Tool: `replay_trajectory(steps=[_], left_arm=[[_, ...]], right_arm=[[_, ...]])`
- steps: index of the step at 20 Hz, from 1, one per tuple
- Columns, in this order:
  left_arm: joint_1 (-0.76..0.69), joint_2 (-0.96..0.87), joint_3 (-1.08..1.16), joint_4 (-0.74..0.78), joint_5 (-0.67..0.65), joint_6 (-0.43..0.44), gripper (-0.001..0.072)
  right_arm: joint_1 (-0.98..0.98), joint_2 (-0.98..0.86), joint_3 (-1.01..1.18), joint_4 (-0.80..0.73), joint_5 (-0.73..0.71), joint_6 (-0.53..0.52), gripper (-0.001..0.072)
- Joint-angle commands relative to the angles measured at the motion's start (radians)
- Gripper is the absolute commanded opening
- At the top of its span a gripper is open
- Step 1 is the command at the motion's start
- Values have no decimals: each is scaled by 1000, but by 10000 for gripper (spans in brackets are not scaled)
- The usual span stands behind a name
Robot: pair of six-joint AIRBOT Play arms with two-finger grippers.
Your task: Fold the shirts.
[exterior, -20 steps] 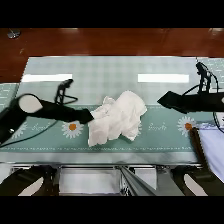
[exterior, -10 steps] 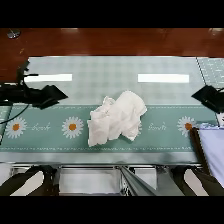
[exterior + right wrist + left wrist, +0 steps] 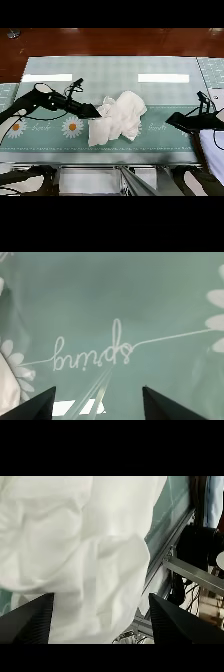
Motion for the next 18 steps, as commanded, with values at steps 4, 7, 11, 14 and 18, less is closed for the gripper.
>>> replay_trajectory(steps=[4, 7, 11, 14, 18], left_arm=[[-113, -58, 60, 3, -83, 33, 698], [-138, -59, 60, 132, -79, -43, 688], [-172, -59, 60, 282, -76, -152, 672], [-195, -58, 63, 288, -38, -138, 29], [-162, -50, 105, 290, -27, -139, 29]], right_arm=[[106, 1, -21, 7, -60, 55, 623], [106, 1, -21, 11, -58, 58, 623], [106, 1, -21, 11, -60, 67, 623], [106, 1, -21, 14, -63, 72, 623], [106, -1, -21, 62, -43, 66, 623]])
